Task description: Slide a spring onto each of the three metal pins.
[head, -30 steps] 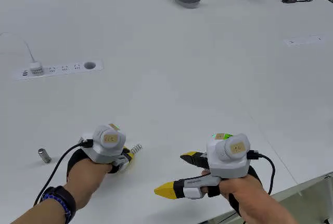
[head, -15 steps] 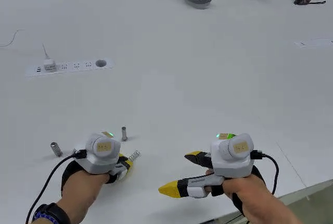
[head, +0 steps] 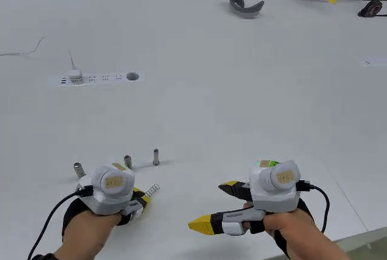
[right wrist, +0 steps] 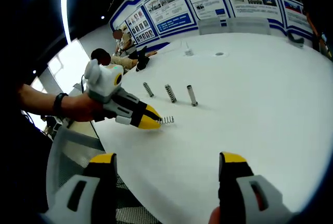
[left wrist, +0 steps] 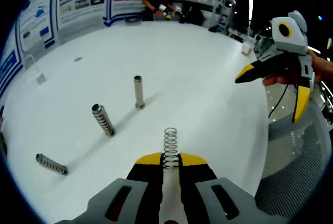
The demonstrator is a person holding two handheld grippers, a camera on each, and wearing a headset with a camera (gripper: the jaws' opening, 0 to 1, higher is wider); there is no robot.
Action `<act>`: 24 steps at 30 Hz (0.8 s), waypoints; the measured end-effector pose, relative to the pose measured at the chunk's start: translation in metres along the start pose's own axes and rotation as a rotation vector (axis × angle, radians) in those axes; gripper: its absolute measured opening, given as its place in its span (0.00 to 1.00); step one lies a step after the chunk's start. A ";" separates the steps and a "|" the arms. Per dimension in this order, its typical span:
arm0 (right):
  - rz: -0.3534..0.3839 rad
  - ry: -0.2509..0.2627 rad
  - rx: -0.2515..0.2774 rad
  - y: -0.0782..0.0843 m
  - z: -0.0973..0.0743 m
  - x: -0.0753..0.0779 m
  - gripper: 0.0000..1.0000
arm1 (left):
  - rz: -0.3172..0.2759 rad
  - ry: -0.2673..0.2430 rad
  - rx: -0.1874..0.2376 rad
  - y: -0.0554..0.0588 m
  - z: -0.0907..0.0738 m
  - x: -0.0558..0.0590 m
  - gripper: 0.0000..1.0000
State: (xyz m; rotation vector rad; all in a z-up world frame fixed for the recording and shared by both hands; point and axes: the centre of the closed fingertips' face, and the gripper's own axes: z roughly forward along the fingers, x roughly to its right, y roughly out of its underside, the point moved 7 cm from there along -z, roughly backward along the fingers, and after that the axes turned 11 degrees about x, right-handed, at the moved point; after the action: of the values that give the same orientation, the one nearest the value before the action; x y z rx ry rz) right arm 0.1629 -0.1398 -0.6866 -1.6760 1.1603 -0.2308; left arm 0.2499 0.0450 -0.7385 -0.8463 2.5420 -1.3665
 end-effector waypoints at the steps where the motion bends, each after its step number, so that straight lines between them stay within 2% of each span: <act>1: -0.001 -0.001 -0.002 0.000 0.001 -0.001 0.82 | -0.001 -0.003 0.004 0.000 -0.002 -0.001 0.11; 14: -0.001 -0.016 -0.006 -0.001 0.005 -0.005 0.82 | -0.027 -0.044 0.033 0.006 -0.039 -0.010 0.11; 24: -0.006 -0.048 -0.013 -0.005 0.017 -0.016 0.82 | -0.043 -0.070 0.063 0.009 -0.065 -0.010 0.11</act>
State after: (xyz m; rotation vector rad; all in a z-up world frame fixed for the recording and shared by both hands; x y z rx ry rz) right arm 0.1686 -0.1169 -0.6841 -1.6872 1.1231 -0.1857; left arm 0.2311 0.1015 -0.7099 -0.9250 2.4292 -1.3954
